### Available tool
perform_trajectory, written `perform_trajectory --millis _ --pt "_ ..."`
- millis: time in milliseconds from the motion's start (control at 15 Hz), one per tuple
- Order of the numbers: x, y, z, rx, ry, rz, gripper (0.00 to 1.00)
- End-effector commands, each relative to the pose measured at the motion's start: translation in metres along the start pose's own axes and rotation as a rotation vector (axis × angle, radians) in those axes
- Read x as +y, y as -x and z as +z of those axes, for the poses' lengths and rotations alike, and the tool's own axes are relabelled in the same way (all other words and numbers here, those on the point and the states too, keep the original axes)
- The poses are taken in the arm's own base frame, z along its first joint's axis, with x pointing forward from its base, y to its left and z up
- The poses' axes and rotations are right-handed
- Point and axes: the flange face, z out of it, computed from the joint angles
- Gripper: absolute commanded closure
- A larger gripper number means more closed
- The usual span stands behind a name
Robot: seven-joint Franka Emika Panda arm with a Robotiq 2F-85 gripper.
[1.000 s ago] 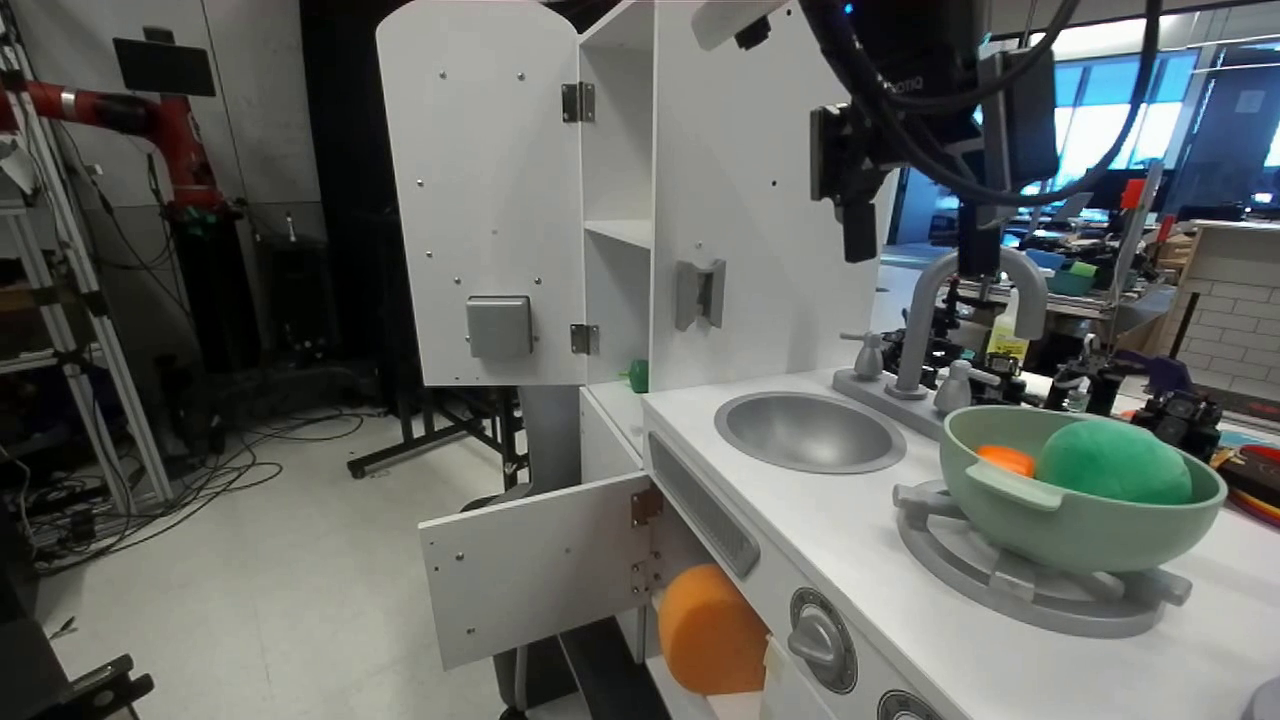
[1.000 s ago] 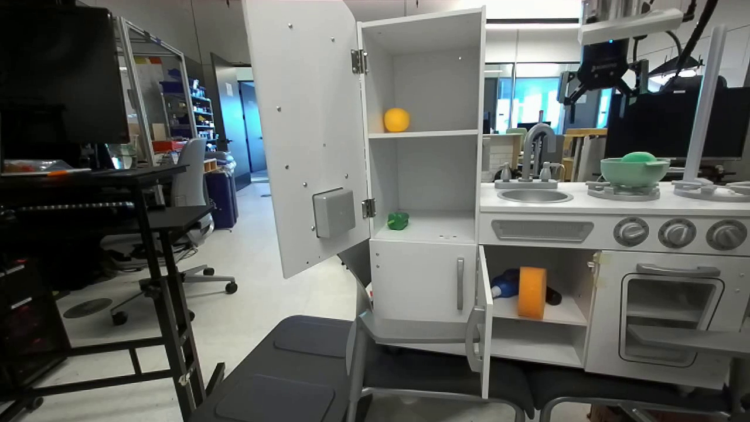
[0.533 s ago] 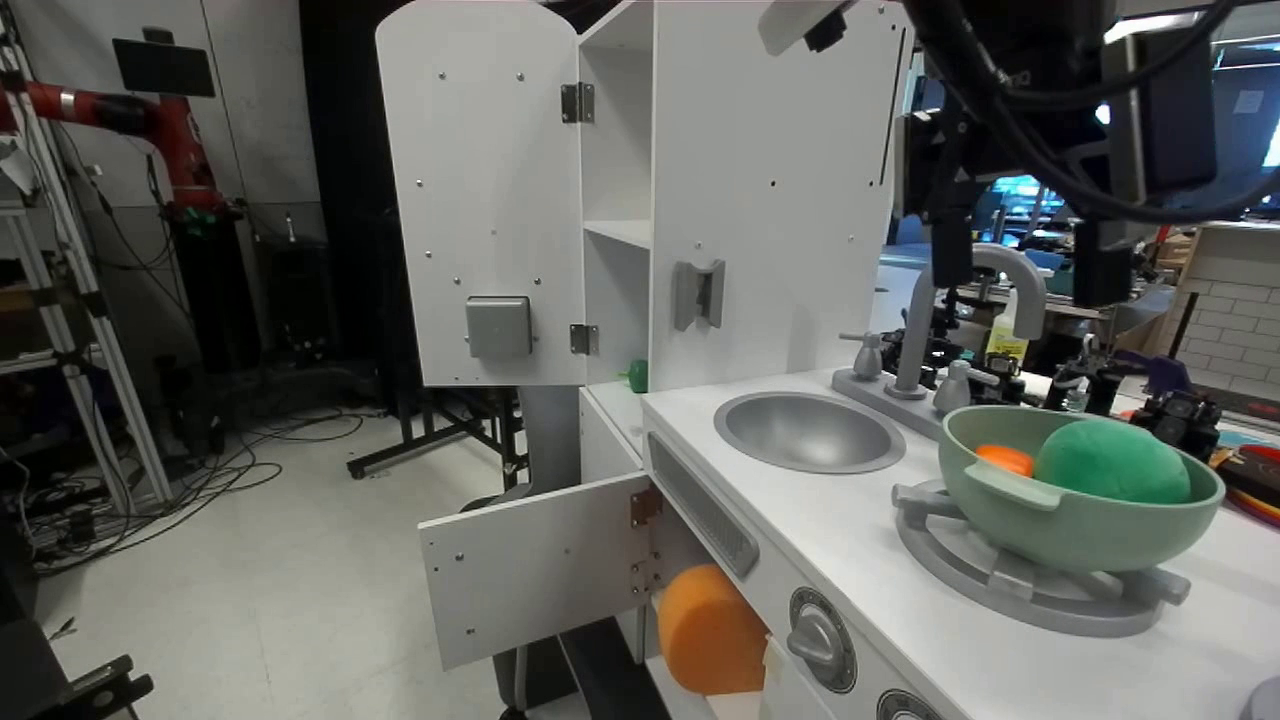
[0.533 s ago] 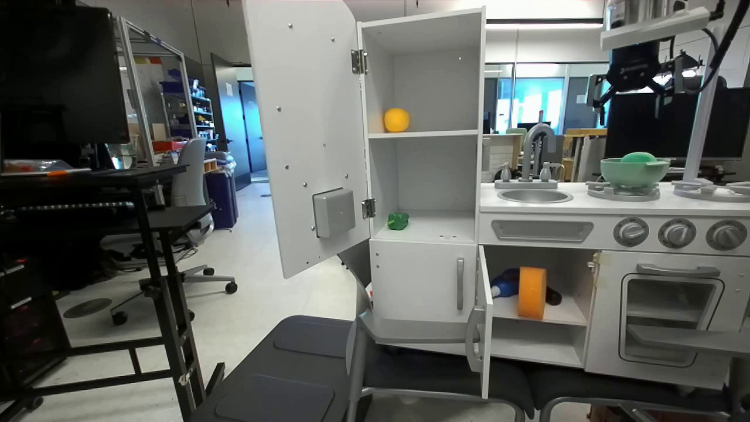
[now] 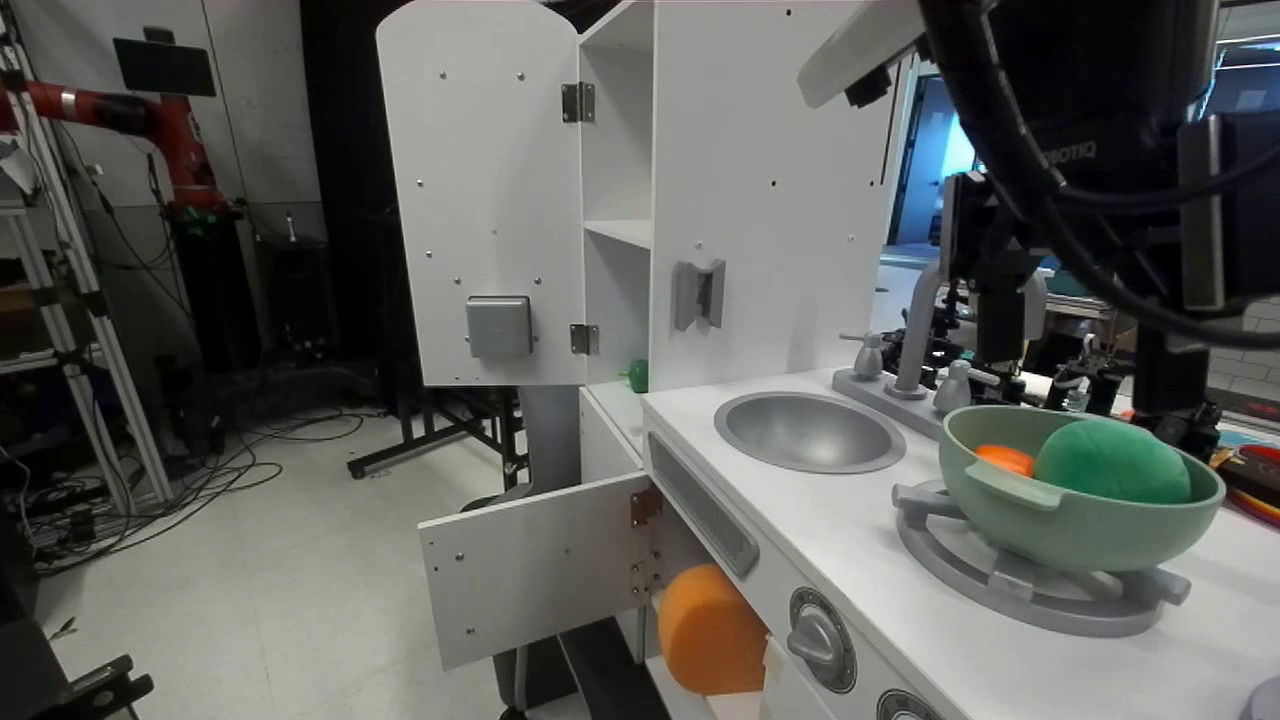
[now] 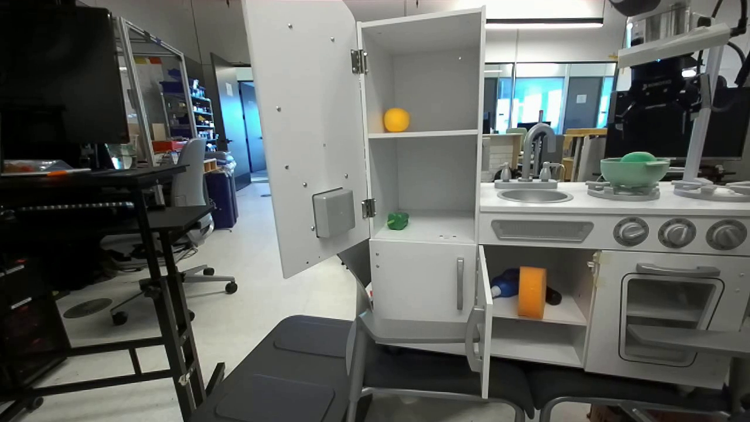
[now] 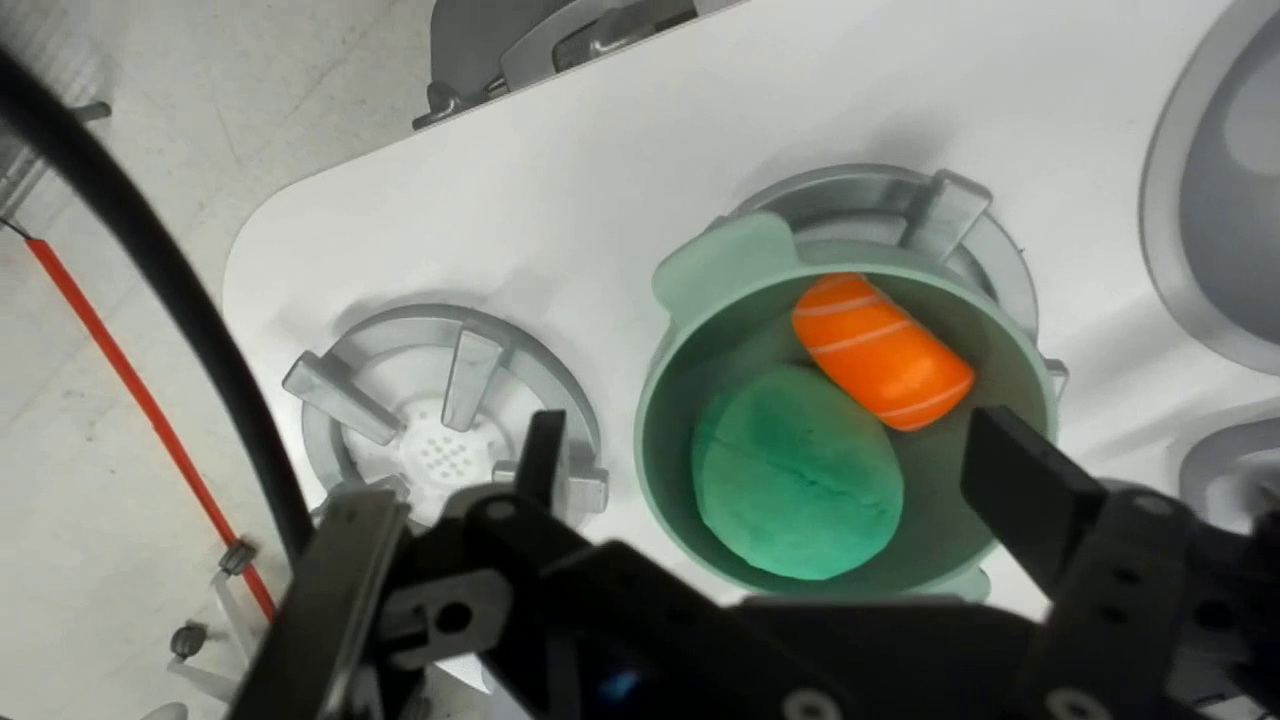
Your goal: Put the orange and the green sponges in the bottom cabinet and close it
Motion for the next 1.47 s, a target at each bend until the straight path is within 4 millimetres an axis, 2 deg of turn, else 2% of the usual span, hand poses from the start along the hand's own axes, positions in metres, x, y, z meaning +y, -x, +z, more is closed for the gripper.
perform_trajectory --millis 0,67,267,400,533,600,733,800,867,1000,1400 --pt "-0.002 -0.006 0.007 -0.006 -0.032 0.062 0.0" --pt "-0.002 -0.011 0.019 -0.005 -0.046 0.078 0.0" --pt "-0.009 -0.015 0.025 0.005 -0.073 0.107 0.0" --pt "-0.013 -0.017 0.022 0.017 -0.087 0.121 0.0" --pt "-0.011 -0.024 0.03 0.027 -0.103 0.131 0.0" --pt "-0.012 -0.022 0.022 0.032 -0.103 0.134 0.0" --pt "-0.009 -0.027 0.025 0.041 -0.103 0.138 0.0" --pt "-0.009 -0.027 0.02 0.045 -0.102 0.139 0.0" --pt "-0.009 -0.03 0.027 0.045 -0.102 0.138 0.0" --pt "-0.01 -0.03 0.024 0.045 -0.095 0.139 0.0" --pt "-0.016 -0.034 0.035 0.043 -0.089 0.133 0.0"
